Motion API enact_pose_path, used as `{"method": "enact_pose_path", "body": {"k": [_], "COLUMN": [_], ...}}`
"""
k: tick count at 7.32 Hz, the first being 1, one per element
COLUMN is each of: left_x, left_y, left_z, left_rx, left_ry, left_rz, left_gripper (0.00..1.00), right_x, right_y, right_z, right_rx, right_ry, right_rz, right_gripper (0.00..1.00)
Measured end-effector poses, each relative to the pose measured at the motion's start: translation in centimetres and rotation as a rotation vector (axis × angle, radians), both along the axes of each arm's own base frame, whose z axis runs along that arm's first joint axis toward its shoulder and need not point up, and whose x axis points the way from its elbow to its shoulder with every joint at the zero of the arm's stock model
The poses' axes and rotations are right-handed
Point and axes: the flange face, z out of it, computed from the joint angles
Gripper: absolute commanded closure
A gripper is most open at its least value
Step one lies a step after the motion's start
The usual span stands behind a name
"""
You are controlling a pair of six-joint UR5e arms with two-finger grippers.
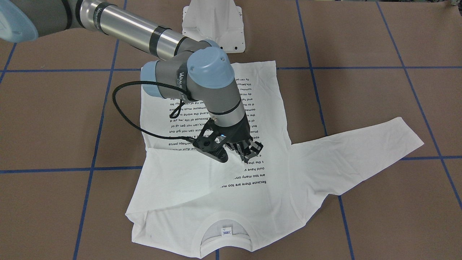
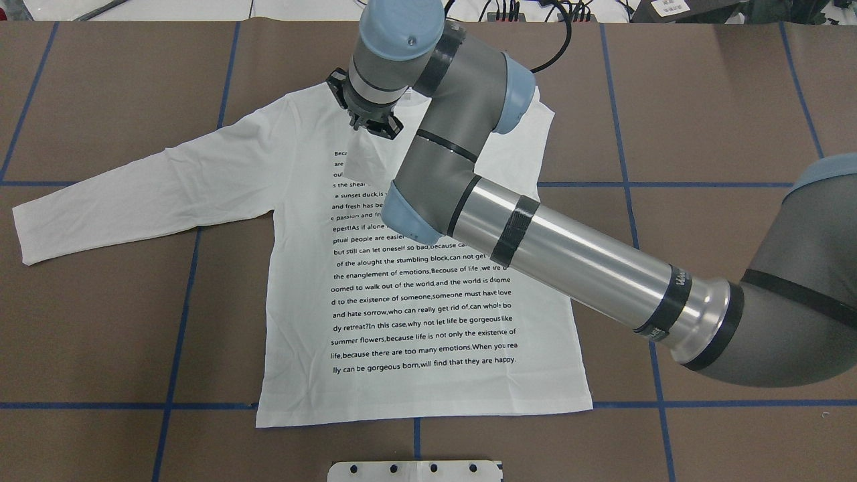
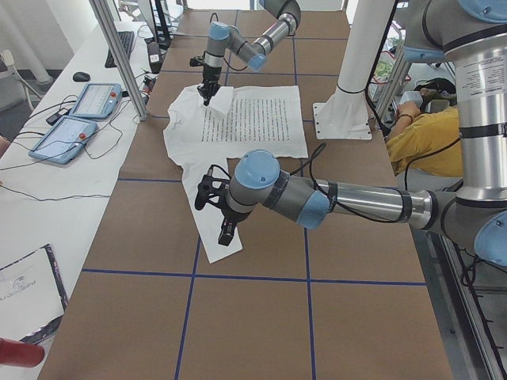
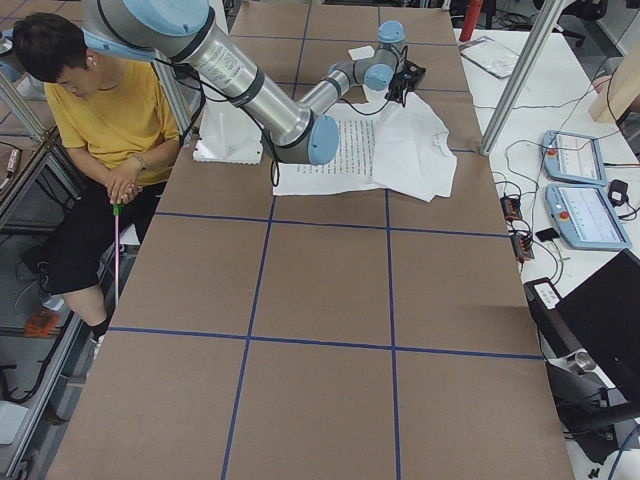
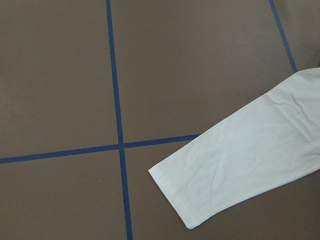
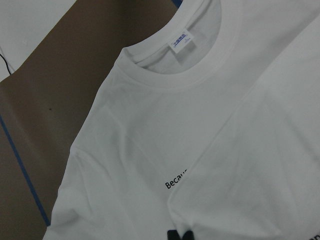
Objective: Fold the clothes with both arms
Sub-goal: 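Carry the grasped sleeve with the right gripper across the chest toward the collar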
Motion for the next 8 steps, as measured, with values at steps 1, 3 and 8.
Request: {"method": "enact_pose_path", "body": {"k": [1,3,8], "left_x": [0.0,0.0,0.0], "left_y": [0.0,0.1,0.3], "left_z": [-0.1,-0.5,-0.9], "left_rx": [0.003,0.010,0.014], "left_ry": [0.000,0.001,0.002], "left_rz": [0.000,-0.002,-0.003], "left_gripper": [0.00,0.00,0.00], "right_x": [-1.7,-3.5,-5.8], "right_y": [1.4,3.1,6.2], "right_z": [-0.7,-1.1,-3.3], "right_rx": [0.010,0.021,0.046], "right_ry": [-0.012,-0.019,-0.039], "right_rz": [0.002,-0.005,-0.029], "right_gripper": [1.00,1.00,1.00]}}
